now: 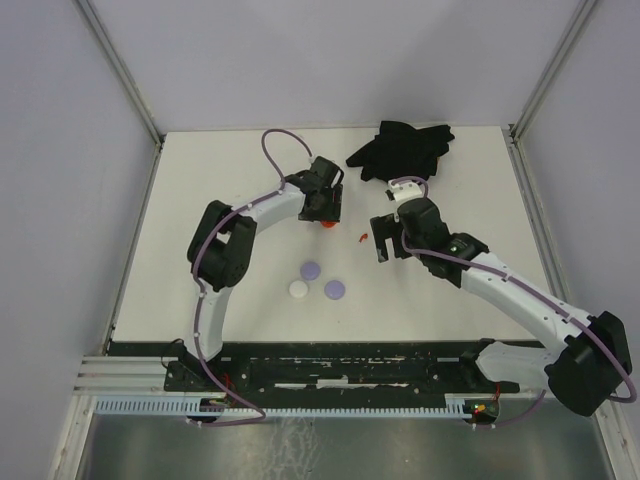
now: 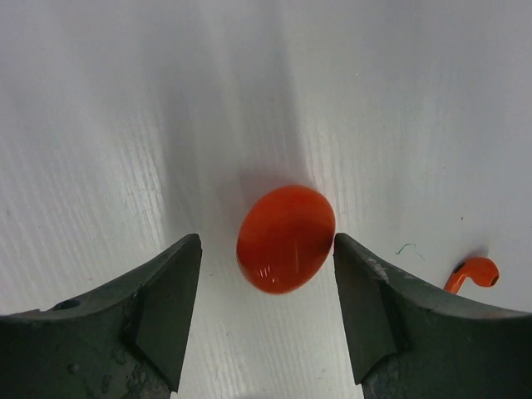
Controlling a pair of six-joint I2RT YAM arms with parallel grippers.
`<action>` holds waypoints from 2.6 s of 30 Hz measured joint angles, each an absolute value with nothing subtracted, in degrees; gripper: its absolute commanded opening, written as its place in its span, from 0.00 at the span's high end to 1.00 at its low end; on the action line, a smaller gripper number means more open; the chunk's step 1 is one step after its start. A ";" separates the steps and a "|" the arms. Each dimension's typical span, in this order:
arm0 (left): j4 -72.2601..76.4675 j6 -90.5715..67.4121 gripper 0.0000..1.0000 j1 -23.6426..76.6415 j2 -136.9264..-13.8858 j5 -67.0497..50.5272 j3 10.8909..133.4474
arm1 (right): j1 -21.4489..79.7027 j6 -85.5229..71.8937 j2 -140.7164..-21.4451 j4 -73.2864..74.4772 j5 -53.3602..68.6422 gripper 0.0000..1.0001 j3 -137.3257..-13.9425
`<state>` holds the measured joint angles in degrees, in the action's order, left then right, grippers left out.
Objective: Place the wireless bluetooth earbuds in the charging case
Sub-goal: Pick up the charging case at the center of the board.
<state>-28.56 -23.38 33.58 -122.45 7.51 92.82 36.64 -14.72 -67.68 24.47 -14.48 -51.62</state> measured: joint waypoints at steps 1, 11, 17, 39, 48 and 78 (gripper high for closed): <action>-28.51 -23.27 0.28 33.61 -123.02 7.49 93.17 | 36.58 -14.74 -67.90 24.45 -14.48 0.01 -51.62; -28.34 -21.96 0.41 33.95 -124.95 8.54 94.30 | 35.79 -14.74 -69.10 24.40 -14.06 0.01 -51.62; -28.21 -18.90 0.52 33.95 -124.95 8.45 94.19 | 35.46 -14.74 -69.10 24.40 -13.67 0.01 -51.62; -4.97 22.02 0.56 34.00 -85.89 -10.44 55.92 | 30.24 -15.29 -70.70 26.28 10.44 0.01 -61.80; -0.10 40.60 0.58 35.53 -73.17 -17.34 47.57 | 29.87 -16.29 -76.53 31.16 20.64 0.07 -72.51; 0.08 63.42 0.61 43.51 -65.21 -19.84 46.81 | 33.50 -16.45 -88.07 36.80 34.59 0.49 -84.75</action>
<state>0.08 63.42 43.51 -65.21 -19.84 46.81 33.50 -16.45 -88.07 36.80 34.59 -84.75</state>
